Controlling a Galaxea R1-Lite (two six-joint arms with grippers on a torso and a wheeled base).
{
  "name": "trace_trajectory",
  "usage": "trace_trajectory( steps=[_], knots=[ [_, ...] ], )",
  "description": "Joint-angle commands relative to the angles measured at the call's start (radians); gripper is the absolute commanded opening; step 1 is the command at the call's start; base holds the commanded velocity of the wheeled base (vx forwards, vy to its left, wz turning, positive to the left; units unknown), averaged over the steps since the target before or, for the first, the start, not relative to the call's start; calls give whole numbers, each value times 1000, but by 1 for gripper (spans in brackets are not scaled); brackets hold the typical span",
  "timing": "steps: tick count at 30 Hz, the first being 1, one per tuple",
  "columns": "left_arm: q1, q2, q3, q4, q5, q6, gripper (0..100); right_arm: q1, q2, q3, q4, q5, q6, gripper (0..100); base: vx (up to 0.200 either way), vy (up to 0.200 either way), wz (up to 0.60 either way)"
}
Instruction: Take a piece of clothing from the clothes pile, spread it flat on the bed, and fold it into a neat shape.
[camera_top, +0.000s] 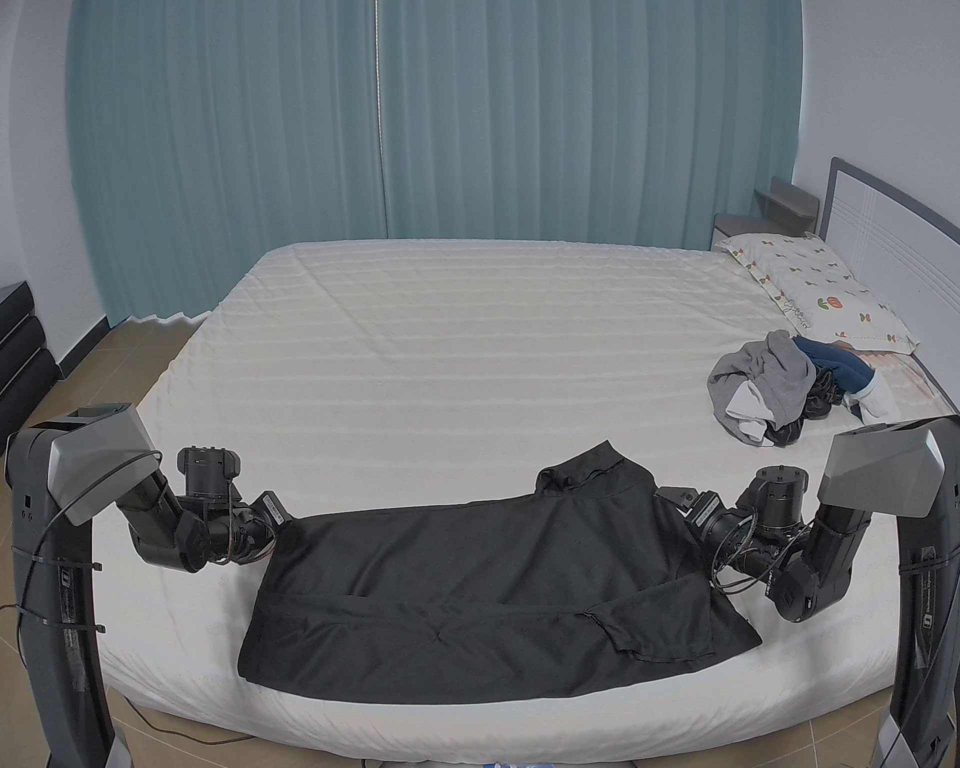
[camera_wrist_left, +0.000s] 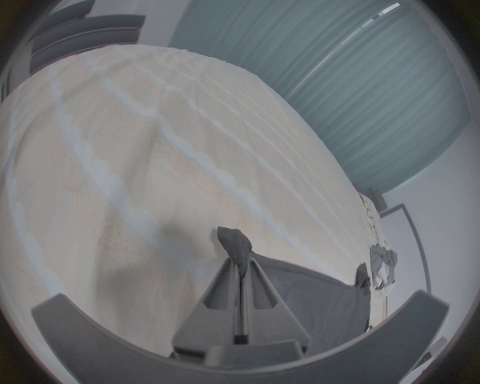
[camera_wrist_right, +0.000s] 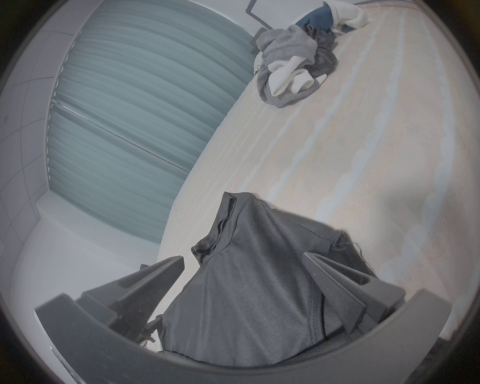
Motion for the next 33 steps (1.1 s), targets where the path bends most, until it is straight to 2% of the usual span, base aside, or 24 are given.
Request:
trace_trajectory(
  steps=[1, 5, 6, 8, 12, 13, 14, 15, 16, 18, 20, 27, 33],
  knots=[
    [12, -24, 35, -40, 0, -53, 0, 36, -11, -10, 0, -27, -7, 100, 0, 0, 0],
    [22, -35, 66, -115, -12, -112, 0, 67, -18, -30, 17, -32, -38, 100, 0, 0, 0],
    [22, -30, 73, -162, -15, -142, 0, 71, -16, -68, 33, -32, -84, 100, 0, 0, 0],
    [20, -27, 87, -204, -15, -148, 0, 70, -15, -130, 81, -30, -113, 100, 0, 0, 0],
    [17, -29, 112, -225, -15, -148, 0, 51, -11, -351, 299, -32, -128, 100, 0, 0, 0],
    [17, -29, 113, -227, -15, -148, 0, 51, -11, -351, 299, -32, -128, 100, 0, 0, 0],
    [17, -29, 115, -227, -15, -148, 0, 30, -1, -470, 411, -29, -132, 100, 0, 0, 0],
    [17, -29, 115, -227, -15, -148, 0, 27, 2, -484, 426, -29, -132, 100, 0, 0, 0],
    [17, -27, 115, -227, -15, -148, 0, 21, 30, -556, 501, -24, -150, 100, 0, 0, 0],
    [15, -27, 115, -227, -15, -148, 0, 9, 84, -630, 561, -24, -208, 100, 0, 0, 0],
    [15, -27, 115, -227, -15, -146, 0, 2, 128, -679, 576, -30, -259, 100, 0, 0, 0],
    [15, -27, 116, -227, -15, -148, 0, -15, 168, -702, 573, -10, -283, 100, 0, 0, 0],
    [20, -36, 138, -227, -35, -145, 0, -30, 252, -786, 543, 4, -314, 100, 0, 0, 0]
  ],
)
